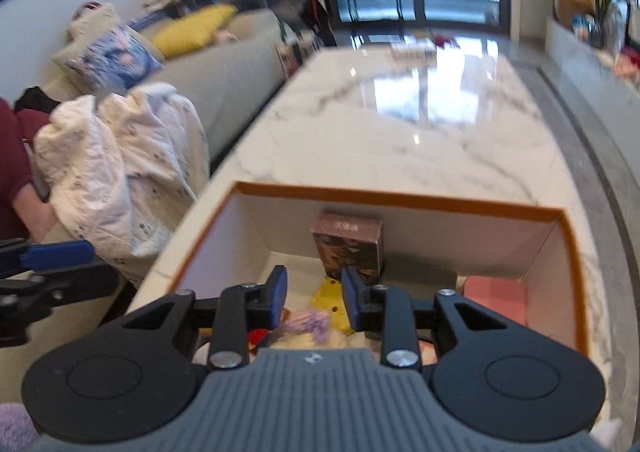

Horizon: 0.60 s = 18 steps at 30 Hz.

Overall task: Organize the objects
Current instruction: 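Withdraw both tools from the orange box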

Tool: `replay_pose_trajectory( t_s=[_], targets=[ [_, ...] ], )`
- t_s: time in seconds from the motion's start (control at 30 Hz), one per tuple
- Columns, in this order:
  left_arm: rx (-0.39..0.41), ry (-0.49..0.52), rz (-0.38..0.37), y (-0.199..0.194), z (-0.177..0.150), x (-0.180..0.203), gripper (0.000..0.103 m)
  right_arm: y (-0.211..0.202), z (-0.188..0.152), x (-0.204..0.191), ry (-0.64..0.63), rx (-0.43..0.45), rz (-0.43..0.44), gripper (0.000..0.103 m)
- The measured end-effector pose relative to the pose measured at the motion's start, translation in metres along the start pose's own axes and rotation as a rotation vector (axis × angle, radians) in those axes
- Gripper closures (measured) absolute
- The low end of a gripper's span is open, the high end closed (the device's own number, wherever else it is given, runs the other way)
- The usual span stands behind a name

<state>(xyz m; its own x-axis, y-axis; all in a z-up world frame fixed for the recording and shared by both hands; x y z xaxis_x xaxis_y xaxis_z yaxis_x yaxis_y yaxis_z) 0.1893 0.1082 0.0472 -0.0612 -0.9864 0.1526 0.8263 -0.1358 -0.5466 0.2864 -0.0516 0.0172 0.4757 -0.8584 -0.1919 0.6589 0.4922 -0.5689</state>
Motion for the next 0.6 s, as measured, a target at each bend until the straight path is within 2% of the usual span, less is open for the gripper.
replay_pose_trajectory(
  t_s=[0.27, 0.4, 0.5, 0.6],
  targets=[
    [-0.008, 0.151, 0.054, -0.026, -0.039, 0.002, 0.023, -0.080, -0.021, -0.006, -0.015, 0.152, 0.022, 0.061],
    [-0.021, 0.243, 0.064, -0.022, -0.065, 0.003, 0.021, -0.107, -0.053, 0.002, 0.017, 0.160, 0.023, 0.057],
    [-0.059, 0.303, 0.089, -0.013, -0.085, 0.000, 0.021, -0.121, -0.083, 0.008, 0.027, 0.158, -0.005, 0.055],
    [-0.094, 0.313, 0.121, 0.001, -0.100, -0.007, 0.021, -0.119, -0.116, 0.016, 0.036, 0.111, -0.049, 0.053]
  ],
)
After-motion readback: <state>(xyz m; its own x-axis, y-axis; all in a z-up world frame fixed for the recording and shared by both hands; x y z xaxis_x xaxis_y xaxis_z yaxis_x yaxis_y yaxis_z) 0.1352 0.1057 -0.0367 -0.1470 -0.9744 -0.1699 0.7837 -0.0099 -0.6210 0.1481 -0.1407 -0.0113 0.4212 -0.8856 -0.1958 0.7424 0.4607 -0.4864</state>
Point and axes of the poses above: each gripper's, at about its wrist camera, not at the fingertips, and y roughly the way its jaws point, x to its right, z to its top, the point moved 8 cm from there along y, roughly the way its jaws point, and after that the axes turned 7 degrees about x, right-handed, at the moved point
